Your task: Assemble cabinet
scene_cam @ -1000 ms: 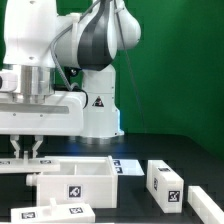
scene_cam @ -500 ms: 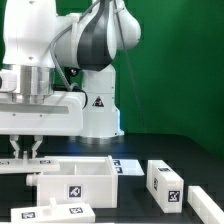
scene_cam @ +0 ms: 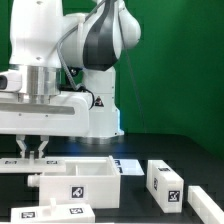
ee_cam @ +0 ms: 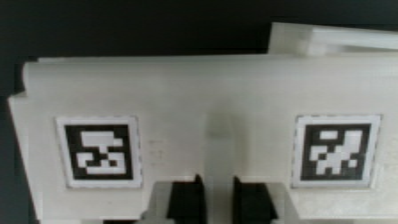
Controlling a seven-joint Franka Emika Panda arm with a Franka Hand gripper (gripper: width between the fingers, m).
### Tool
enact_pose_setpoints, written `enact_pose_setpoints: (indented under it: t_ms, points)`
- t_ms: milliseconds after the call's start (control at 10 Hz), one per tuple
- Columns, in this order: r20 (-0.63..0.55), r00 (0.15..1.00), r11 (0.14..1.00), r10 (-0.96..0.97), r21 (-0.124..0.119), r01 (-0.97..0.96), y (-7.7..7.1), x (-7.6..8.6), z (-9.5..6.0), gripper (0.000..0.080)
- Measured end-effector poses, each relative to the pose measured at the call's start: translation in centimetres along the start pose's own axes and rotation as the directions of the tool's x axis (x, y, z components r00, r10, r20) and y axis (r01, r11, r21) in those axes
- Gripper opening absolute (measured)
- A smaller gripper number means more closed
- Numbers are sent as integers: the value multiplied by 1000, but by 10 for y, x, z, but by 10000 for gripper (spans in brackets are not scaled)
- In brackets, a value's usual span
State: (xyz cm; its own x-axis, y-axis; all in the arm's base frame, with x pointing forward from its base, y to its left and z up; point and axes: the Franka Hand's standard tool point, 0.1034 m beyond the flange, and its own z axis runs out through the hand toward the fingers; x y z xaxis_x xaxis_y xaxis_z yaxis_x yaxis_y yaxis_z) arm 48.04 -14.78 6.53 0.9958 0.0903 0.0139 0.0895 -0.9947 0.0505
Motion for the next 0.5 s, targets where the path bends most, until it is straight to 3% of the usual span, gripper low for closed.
enact_pose_setpoints:
  t_ms: [500]
  points:
    - [-12, 998, 999, 54, -2, -55, -16, 6, -1, 64]
